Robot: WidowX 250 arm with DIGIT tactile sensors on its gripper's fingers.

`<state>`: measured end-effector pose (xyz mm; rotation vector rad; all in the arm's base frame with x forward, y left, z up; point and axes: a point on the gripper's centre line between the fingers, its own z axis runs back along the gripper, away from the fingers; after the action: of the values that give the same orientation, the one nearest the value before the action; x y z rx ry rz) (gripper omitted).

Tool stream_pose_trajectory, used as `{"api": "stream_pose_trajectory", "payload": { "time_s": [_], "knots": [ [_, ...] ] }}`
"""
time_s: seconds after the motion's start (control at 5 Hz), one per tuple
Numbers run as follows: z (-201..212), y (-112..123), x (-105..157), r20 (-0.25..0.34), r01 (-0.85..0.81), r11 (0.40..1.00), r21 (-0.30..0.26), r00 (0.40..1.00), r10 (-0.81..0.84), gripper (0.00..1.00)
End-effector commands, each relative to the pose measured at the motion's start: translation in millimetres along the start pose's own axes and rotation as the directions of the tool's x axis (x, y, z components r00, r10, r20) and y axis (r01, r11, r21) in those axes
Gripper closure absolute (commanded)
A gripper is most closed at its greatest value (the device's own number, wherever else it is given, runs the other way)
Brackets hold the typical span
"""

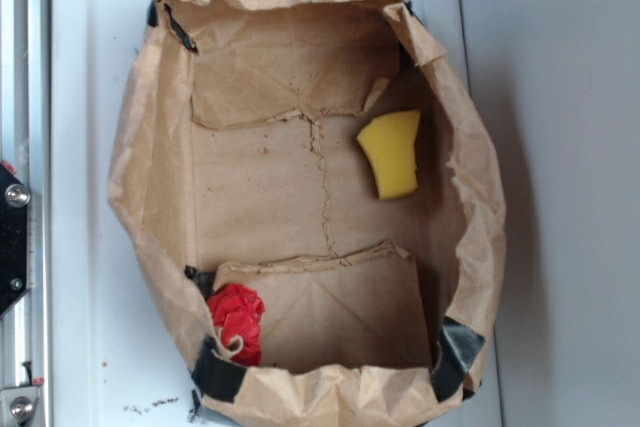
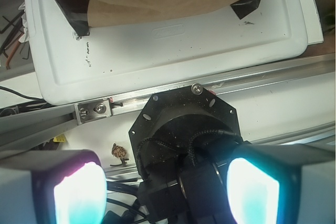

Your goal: Grab the green sponge.

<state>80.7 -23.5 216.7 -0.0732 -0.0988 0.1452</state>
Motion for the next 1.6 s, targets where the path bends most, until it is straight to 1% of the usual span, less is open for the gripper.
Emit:
{"api": "stream_pose_trajectory", "payload": {
  "time_s": [0.0,0.2,0.4,1.2,1.4],
  "knots": [
    [37.8,-73.6,33.3,0.057,-0.097,0.995,0.021,0.994,0.095,0.00],
    [-17.3,-59.9,87.5,0.066,-0.229,0.972,0.049,0.972,0.226,0.00],
    [-45.0,-56.5,136.9,0.107,-0.238,0.970,0.057,0.967,0.231,0.00],
    [-45.0,-56.5,136.9,0.107,-0.238,0.970,0.057,0.967,0.231,0.00],
    [-52.6,-48.9,160.2,0.105,-0.195,0.981,0.013,0.976,0.192,0.00]
  ]
}}
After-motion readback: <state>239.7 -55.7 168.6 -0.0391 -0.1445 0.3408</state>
